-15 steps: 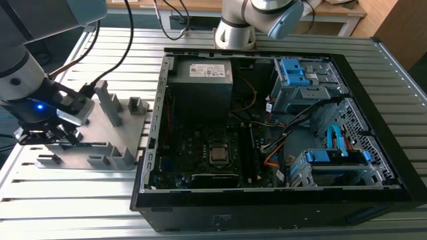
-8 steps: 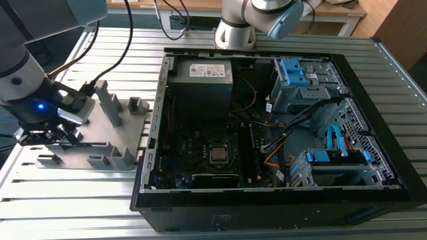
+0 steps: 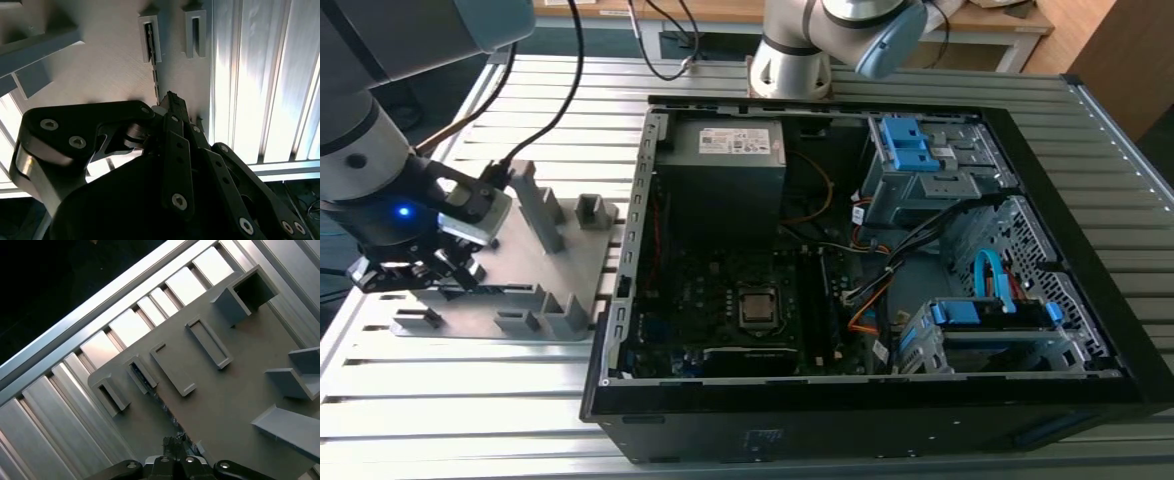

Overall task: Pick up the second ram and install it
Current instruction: 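Pick up the second ram and move it above second insertion slot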

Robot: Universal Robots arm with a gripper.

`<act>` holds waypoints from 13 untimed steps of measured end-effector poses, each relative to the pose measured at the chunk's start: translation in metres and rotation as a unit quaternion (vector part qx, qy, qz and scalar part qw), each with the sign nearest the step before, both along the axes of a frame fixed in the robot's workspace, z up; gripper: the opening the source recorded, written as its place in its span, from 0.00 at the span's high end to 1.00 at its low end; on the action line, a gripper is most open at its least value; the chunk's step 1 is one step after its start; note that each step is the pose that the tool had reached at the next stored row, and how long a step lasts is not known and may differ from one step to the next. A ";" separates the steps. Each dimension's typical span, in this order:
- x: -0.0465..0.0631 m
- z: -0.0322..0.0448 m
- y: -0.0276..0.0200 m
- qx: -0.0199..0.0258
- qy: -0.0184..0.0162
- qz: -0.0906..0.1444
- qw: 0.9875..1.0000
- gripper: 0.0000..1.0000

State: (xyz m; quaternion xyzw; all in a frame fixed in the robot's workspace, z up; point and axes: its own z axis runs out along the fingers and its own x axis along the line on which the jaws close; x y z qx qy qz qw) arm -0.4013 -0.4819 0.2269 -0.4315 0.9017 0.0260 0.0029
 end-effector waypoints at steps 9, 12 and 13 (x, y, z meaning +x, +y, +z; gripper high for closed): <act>0.000 0.0000 0.0000 0.000 0.000 0.024 1.000 0.90; 0.000 0.0000 0.0000 0.000 0.000 0.037 0.999 0.90; 0.000 0.0000 0.0000 0.000 0.000 0.042 0.999 0.90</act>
